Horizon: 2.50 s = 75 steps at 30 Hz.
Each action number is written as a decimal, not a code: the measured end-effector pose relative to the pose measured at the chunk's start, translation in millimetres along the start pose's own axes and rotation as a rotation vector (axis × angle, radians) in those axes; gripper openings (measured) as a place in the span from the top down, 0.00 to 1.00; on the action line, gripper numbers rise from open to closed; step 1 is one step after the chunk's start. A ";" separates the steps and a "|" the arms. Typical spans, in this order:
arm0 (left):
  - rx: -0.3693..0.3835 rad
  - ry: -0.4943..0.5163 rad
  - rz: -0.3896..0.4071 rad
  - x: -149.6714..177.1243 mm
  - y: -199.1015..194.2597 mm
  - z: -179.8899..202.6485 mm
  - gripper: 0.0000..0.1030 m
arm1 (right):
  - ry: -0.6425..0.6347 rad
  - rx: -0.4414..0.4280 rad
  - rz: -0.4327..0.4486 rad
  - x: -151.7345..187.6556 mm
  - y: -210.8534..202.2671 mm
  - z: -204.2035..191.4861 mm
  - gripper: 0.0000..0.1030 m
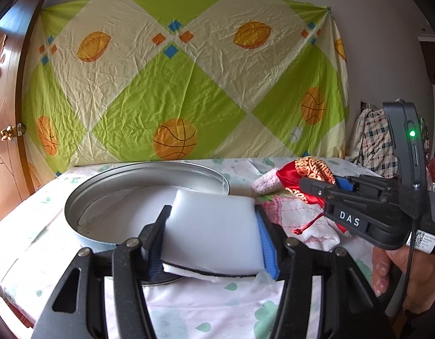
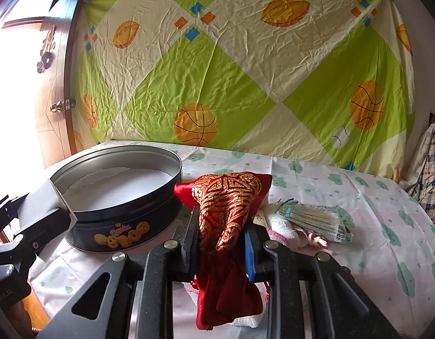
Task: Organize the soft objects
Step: 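Carry the sponge and red pouch over the dark tin with both tools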
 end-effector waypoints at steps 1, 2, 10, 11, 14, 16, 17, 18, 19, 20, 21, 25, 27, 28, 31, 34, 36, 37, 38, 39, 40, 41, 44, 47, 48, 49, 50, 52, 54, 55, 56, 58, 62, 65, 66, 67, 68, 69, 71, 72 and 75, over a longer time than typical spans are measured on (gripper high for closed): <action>-0.002 -0.002 0.005 -1.9 -0.9 -1.4 0.46 | 0.000 0.002 0.005 -0.7 -0.8 0.1 0.74; -0.005 -0.004 0.009 -3.6 -1.4 -2.8 0.46 | 0.001 0.005 0.009 -0.9 -1.8 0.3 0.74; -0.024 -0.025 0.033 -13.0 -5.7 -14.5 0.46 | 0.005 0.016 0.047 -4.5 -7.3 0.2 0.74; -0.027 -0.027 0.036 -14.2 -5.8 -15.7 0.46 | 0.007 0.016 0.054 -5.2 -8.4 -0.3 0.74; -0.033 -0.034 0.045 -18.4 -6.7 -20.5 0.46 | 0.006 0.016 0.071 -7.8 -10.0 -2.2 0.74; -0.040 -0.036 0.052 -20.7 -7.6 -23.6 0.46 | 0.002 0.014 0.078 -9.2 -10.5 -4.7 0.74; -0.042 -0.038 0.055 -21.4 -8.0 -25.1 0.46 | -0.001 0.011 0.081 -10.1 -10.5 -6.2 0.74; -0.044 -0.042 0.058 -22.8 -8.5 -27.3 0.46 | -0.002 0.010 0.082 -10.8 -10.1 -7.4 0.74; -0.045 -0.044 0.059 -23.9 -8.6 -28.9 0.46 | -0.003 0.010 0.085 -11.7 -9.9 -8.3 0.74; -0.048 -0.046 0.062 -24.8 -8.6 -30.2 0.46 | -0.003 0.008 0.089 -12.4 -10.0 -8.9 0.74; -0.052 -0.049 0.063 -25.1 -8.5 -31.9 0.46 | -0.003 0.007 0.093 -12.9 -10.4 -9.5 0.74; -0.056 -0.059 0.064 -26.0 -8.1 -36.5 0.46 | 0.002 0.004 0.110 -14.4 -12.0 -10.6 0.74; -0.057 -0.065 0.063 -25.8 -8.2 -38.9 0.46 | 0.001 0.004 0.116 -15.1 -13.0 -11.7 0.74; -0.058 -0.067 0.064 -25.9 -8.4 -40.0 0.46 | 0.001 0.004 0.119 -15.4 -13.5 -12.2 0.74; -0.060 -0.072 0.066 -26.5 -9.1 -42.8 0.46 | 0.000 0.002 0.130 -17.2 -14.7 -13.1 0.74; -0.063 -0.076 0.066 -26.7 -8.7 -44.7 0.46 | 0.001 0.002 0.141 -18.4 -15.9 -13.4 0.74; -0.063 -0.078 0.065 -27.2 -8.4 -46.6 0.46 | 0.000 0.002 0.147 -19.3 -16.4 -14.3 0.74; -0.064 -0.080 0.066 -27.6 -8.8 -47.9 0.46 | -0.001 0.003 0.152 -19.4 -17.0 -14.8 0.74; -0.065 -0.083 0.069 -28.1 -9.3 -49.4 0.46 | -0.002 0.003 0.156 -19.8 -17.7 -15.3 0.74; -0.065 -0.086 0.070 -28.6 -9.9 -51.1 0.46 | -0.004 0.002 0.161 -20.8 -18.3 -16.2 0.74; -0.065 -0.090 0.070 -29.1 -10.0 -53.0 0.46 | -0.005 -0.002 0.165 -21.3 -18.7 -17.4 0.74; -0.065 -0.093 0.069 -29.7 -9.7 -54.5 0.46 | -0.007 -0.008 0.167 -22.0 -18.6 -19.3 0.74; -0.072 -0.098 0.061 -30.1 -6.5 -59.4 0.46 | -0.017 -0.022 0.168 -24.3 -16.9 -24.8 0.74; -0.082 -0.096 0.052 -29.2 -2.2 -62.7 0.46 | -0.023 -0.035 0.171 -27.2 -14.4 -29.1 0.74; -0.087 -0.094 0.047 -28.5 -0.6 -63.8 0.46 | -0.025 -0.038 0.171 -27.8 -13.8 -30.3 0.74; -0.090 -0.094 0.041 -27.5 1.1 -65.1 0.46 | -0.026 -0.041 0.171 -28.2 -13.1 -31.5 0.74; -0.094 -0.097 0.033 -26.7 3.5 -66.8 0.46 | -0.027 -0.045 0.170 -28.7 -12.2 -32.5 0.74; -0.103 -0.103 0.022 -26.0 7.3 -70.1 0.46 | -0.029 -0.049 0.168 -29.7 -10.3 -34.2 0.74; -0.108 -0.106 0.018 -26.4 10.0 -73.4 0.46 | -0.032 -0.052 0.169 -31.7 -9.3 -36.9 0.74; -0.109 -0.106 0.018 -27.3 10.9 -74.4 0.46 | -0.034 -0.055 0.168 -32.8 -8.5 -38.2 0.74; -0.111 -0.103 0.018 -28.3 11.8 -75.1 0.46 | -0.036 -0.059 0.167 -33.8 -7.4 -39.6 0.74; -0.112 -0.099 0.017 -31.0 13.4 -75.8 0.46 | -0.038 -0.071 0.164 -36.7 -4.9 -42.1 0.74; -0.112 -0.097 0.012 -36.7 19.3 -77.6 0.46 | -0.051 -0.081 0.164 -44.2 -1.1 -47.0 0.74; -0.111 -0.104 0.002 -40.2 24.6 -80.9 0.46 | -0.054 -0.098 0.161 -48.7 1.7 -51.7 0.74; -0.111 -0.107 -0.001 -41.1 26.4 -82.3 0.46 | -0.055 -0.103 0.159 -49.6 2.9 -52.9 0.74; -0.114 -0.107 -0.003 -42.0 28.1 -83.8 0.46 | -0.057 -0.108 0.156 -50.7 4.5 -54.3 0.74; -0.116 -0.106 -0.005 -43.0 29.8 -84.9 0.46 | -0.060 -0.110 0.154 -51.1 5.3 -55.6 0.74; -0.118 -0.106 -0.007 -43.6 31.6 -85.8 0.46 | -0.064 -0.111 0.152 -52.0 6.5 -56.9 0.74; -0.121 -0.108 -0.010 -44.9 33.9 -87.9 0.46 | -0.070 -0.117 0.149 -53.6 8.6 -59.8 0.74; -0.121 -0.108 -0.010 -45.1 34.4 -88.8 0.46 | -0.071 -0.120 0.148 -54.3 9.5 -60.7 0.74; -0.120 -0.109 -0.016 -45.6 36.5 -91.1 0.46 | -0.083 -0.125 0.137 -56.2 13.2 -65.3 0.74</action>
Point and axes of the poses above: each gripper's, at about its wrist camera, not at the fingertips, and y roughly the way its jaws point, z to its right, x to its underside, the point moved 9 cm from there along y, roughly the way its jaws point, and after that the axes turned 15 degrees about -y, right-handed, at the moved point
